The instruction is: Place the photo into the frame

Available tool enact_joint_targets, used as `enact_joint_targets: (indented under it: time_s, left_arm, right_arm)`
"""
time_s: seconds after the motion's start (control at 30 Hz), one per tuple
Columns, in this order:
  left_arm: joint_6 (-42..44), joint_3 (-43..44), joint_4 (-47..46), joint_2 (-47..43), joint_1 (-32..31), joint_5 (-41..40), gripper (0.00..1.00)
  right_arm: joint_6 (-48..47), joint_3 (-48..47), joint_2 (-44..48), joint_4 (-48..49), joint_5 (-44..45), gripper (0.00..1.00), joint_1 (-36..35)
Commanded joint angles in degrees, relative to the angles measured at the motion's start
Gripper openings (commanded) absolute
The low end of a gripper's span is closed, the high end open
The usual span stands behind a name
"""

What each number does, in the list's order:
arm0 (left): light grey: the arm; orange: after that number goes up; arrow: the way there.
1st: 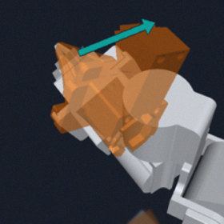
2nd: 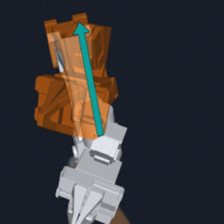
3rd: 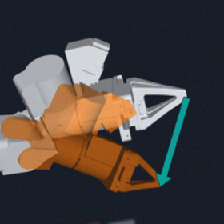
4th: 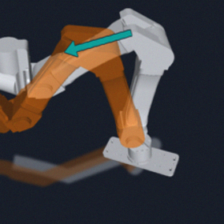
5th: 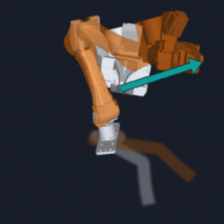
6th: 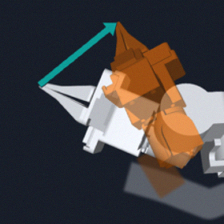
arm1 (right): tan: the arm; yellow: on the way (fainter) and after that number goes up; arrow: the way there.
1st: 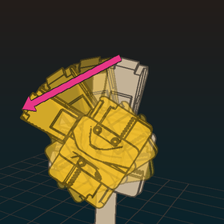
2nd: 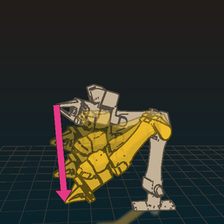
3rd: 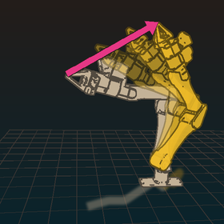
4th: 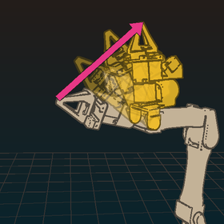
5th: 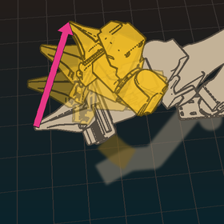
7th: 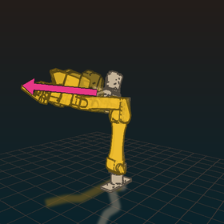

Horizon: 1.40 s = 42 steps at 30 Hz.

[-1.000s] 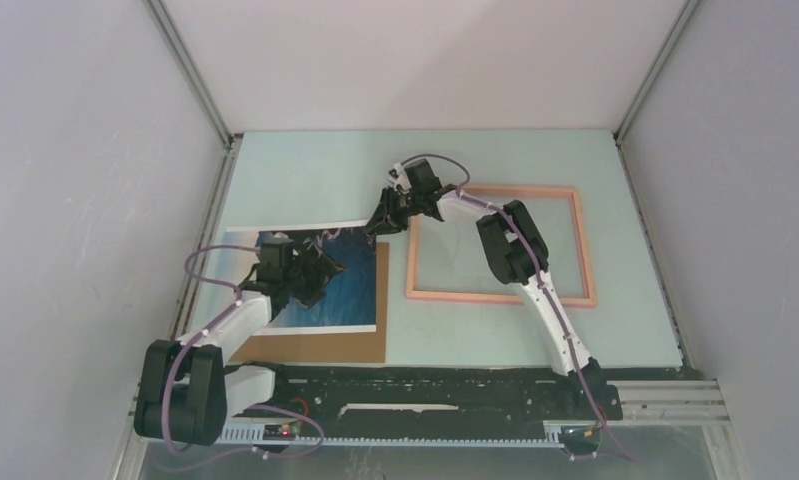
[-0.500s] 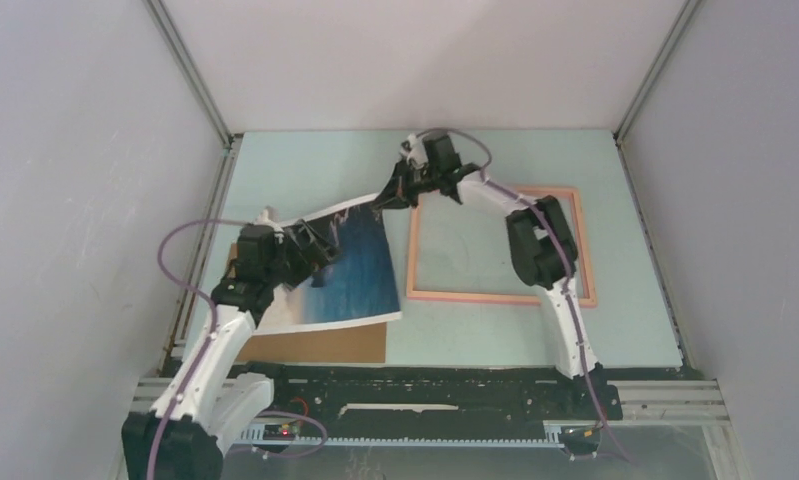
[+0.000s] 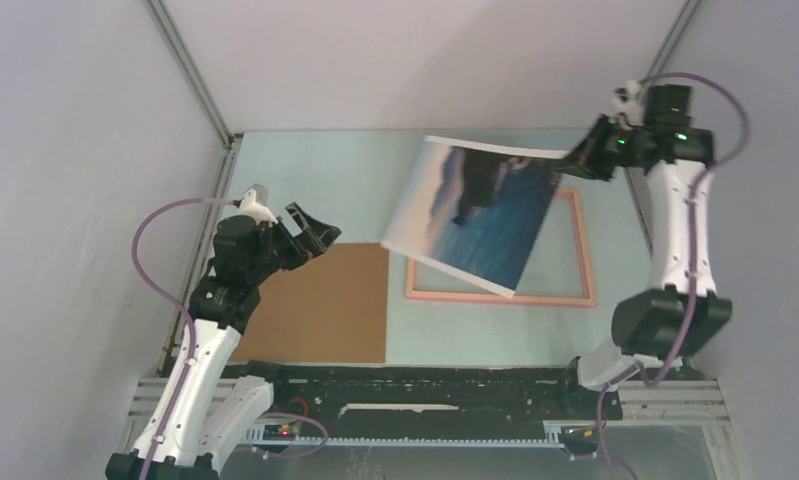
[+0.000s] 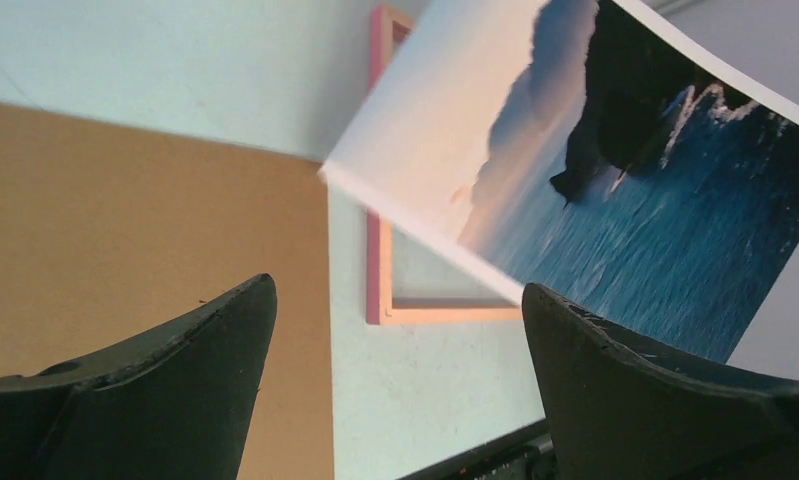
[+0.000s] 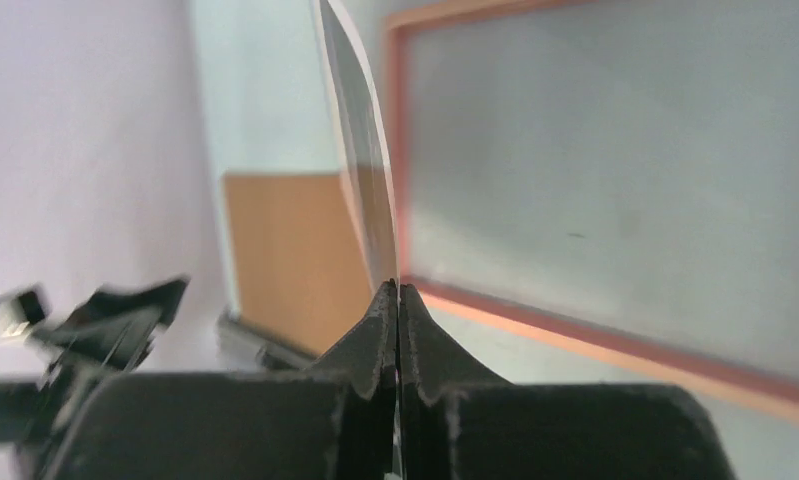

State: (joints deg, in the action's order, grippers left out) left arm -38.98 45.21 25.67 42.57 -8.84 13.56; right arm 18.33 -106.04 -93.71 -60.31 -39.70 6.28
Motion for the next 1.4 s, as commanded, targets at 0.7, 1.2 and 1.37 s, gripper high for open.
enact_joint_targets:
  time_s: [0.7, 1.2, 1.37]
  left_arm:
    - [-9.2, -3.9, -11.7, 8.0, -4.5, 14.3, 1.00]
    - [-14.2, -17.6, -61.0, 20.9, -19.9, 5.7, 1.00]
    - [-14.9, -10.0, -64.2, 36.6, -24.8, 4.1, 1.00]
  right_arm:
    - [-4.8, 8.6, 12.6, 2.9, 37.2, 0.00, -16.4]
    - [20.7, 4.9, -14.9, 18.8, 25.3, 0.00, -27.1]
    - [28.8, 5.9, -17.2, 22.3, 23.3, 0.00, -27.9]
